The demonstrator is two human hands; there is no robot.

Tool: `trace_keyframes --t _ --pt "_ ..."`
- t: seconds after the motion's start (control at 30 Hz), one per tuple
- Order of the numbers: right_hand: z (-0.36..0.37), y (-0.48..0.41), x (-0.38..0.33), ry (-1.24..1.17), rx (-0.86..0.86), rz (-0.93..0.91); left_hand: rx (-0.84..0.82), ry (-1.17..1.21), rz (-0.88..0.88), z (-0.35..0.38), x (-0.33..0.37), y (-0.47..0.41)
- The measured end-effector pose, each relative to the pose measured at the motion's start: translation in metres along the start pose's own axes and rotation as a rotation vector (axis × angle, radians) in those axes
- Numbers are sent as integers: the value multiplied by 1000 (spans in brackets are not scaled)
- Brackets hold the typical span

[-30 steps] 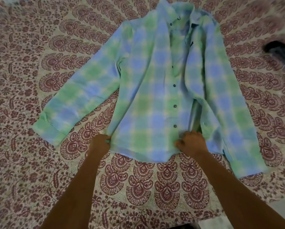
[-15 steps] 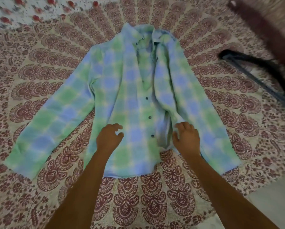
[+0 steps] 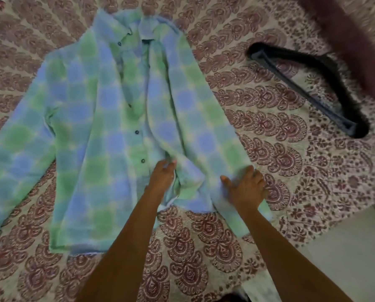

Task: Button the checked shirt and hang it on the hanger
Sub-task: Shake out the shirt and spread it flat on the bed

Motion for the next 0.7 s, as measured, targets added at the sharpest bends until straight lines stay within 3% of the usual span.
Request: trace_keyframes --t 0.1,0.23,0.4,0.47,0.53,0.63,0.7 --pt "-12 -22 15 -51 14 19 47 44 31 13 22 -6" --pt "-30 -42 28 -400 159 -134 108 147 18 19 41 -8" --pt "-73 -68 49 -597 438 55 269 150 32 6 47 -6" --pt "-84 -84 65 -665 395 153 288 75 20 0 40 -7" --pt "-86 -94 84 -697 236 194 252 -50 1 -1 33 -5" --pt "-81 -88 105 -582 -75 203 16 -98 -24 6 23 9" --pt "-82 -79 111 -613 -105 230 -138 -172 -53 11 17 22"
Point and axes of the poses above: each hand's wrist, its own y-axis away from the middle knuckle, its own z-axis out of the palm, x = y × z, the point moved 1 cm from there along -y, towards the middle knuckle, and after that the axes turned 15 degrees about -y, right-handed, at the moved point
